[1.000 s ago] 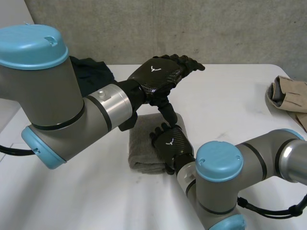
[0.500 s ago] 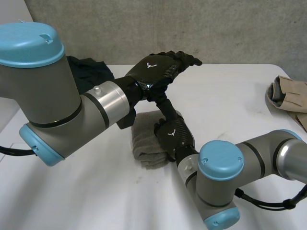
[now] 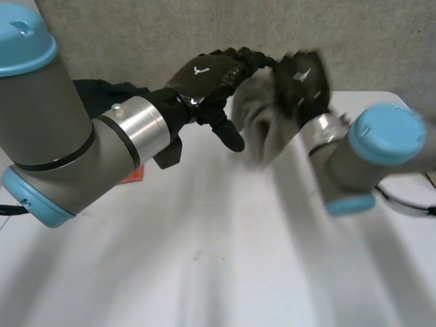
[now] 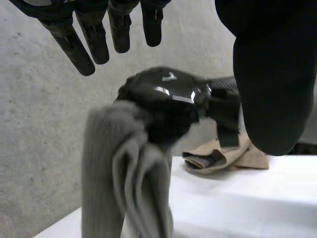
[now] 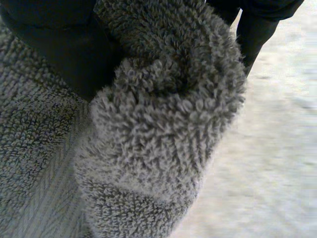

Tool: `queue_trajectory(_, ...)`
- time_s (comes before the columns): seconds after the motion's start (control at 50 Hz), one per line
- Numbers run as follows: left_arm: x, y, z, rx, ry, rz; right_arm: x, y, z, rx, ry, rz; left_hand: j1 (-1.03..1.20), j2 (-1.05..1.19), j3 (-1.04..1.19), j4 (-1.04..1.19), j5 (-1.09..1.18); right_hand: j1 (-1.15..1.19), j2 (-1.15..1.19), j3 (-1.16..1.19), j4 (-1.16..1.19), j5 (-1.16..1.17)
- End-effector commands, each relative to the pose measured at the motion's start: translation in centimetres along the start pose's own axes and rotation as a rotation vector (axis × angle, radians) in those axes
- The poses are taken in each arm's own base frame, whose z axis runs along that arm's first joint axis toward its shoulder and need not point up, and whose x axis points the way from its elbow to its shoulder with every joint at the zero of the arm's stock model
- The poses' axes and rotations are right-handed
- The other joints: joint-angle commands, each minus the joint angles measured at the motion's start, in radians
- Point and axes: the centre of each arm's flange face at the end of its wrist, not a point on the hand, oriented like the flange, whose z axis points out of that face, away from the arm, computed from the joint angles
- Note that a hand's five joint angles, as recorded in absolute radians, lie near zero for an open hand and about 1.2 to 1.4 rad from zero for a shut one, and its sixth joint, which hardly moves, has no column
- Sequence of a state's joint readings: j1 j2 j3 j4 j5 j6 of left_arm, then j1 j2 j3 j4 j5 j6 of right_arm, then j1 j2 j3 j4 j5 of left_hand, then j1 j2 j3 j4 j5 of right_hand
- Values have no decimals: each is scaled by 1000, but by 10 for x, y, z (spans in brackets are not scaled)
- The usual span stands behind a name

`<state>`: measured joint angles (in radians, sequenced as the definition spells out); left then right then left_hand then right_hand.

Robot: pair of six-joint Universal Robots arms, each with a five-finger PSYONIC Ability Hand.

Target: Fold the laundry.

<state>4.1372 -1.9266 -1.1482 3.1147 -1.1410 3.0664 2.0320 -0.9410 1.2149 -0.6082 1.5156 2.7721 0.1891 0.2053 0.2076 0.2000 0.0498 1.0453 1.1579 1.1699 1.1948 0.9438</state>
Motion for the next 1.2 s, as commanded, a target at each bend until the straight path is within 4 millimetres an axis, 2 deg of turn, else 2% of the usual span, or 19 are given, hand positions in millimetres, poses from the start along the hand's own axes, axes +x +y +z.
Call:
queue_trajectory(0.02,-5,-7,-1,36,-24,-38,101,8,50,32,210,-1,-15,-31,-33,-25,-50,351,238,226,201,278)
queue_trajectory(0.04,-6,-7,0,38,-29,-40,124,16,57,43,251,11,-15,-31,-33,-25,-50,351,238,226,201,278)
queue_trajectory(0.1,-7,-6,0,36,-32,-45,158,32,65,63,305,22,-15,-31,-33,-25,-50,351,238,226,201,278)
queue_trajectory(0.12,-7,-5,0,34,-34,-45,177,48,67,60,326,21,-15,-31,-33,-25,-50,351,238,226,201,278)
queue_trajectory(0.24,-7,-1,1,24,-33,-50,233,122,54,-10,323,-6,-15,-31,-33,-25,-50,351,238,226,201,278)
queue_trajectory(0.26,-8,-1,2,23,-33,-51,247,146,45,-37,310,-7,-15,-31,-33,-25,-50,351,238,226,201,278)
queue_trajectory(0.32,-8,1,3,20,-32,-50,264,179,30,-67,283,-5,-15,-31,-33,-25,-50,351,238,226,201,278)
queue_trajectory(0.34,-8,3,3,16,-33,-52,274,203,17,-97,270,8,-15,-31,-33,-25,-50,351,238,226,201,278)
queue_trajectory(0.42,-8,6,5,12,-31,-51,289,251,-18,-182,232,57,-15,-31,-33,-25,-50,351,238,226,201,278)
queue_trajectory(0.46,-8,8,5,9,-30,-52,292,263,-31,-218,214,73,-15,-31,-33,-25,-50,351,238,226,201,278)
queue_trajectory(0.5,-9,10,6,6,-31,-52,298,271,-47,-257,202,81,-15,-31,-33,-25,-50,351,238,226,201,278)
queue_trajectory(0.58,-10,11,7,2,-32,-52,302,264,-54,-253,186,74,-15,-31,-33,-25,-50,351,238,226,201,278)
queue_trajectory(0.76,-10,14,8,-4,-33,-53,307,204,-15,-84,197,62,-15,-31,-33,-25,-50,351,238,226,201,278)
queue_trajectory(0.82,-12,14,8,-4,-36,-53,319,180,1,-17,243,26,-15,-31,-33,-25,-50,351,238,226,201,278)
queue_trajectory(0.9,-15,14,8,-4,-44,-54,335,165,10,18,338,-3,-15,-31,-33,-25,-50,351,238,226,201,278)
queue_trajectory(0.96,-16,14,8,-4,-45,-54,341,171,7,-2,366,-23,-15,-31,-33,-25,-50,351,238,226,201,278)
queue_trajectory(1.02,-15,15,8,-6,-44,-54,345,197,-10,-86,371,-49,-15,-31,-33,-25,-50,351,238,226,201,278)
queue_trajectory(1.14,-13,15,8,-7,-40,-55,335,245,-54,-242,329,-68,-15,-31,-33,-25,-50,351,238,226,201,278)
queue_trajectory(1.2,-13,16,8,-7,-40,-55,326,252,-68,-256,274,-48,-15,-31,-33,-25,-50,351,238,226,201,278)
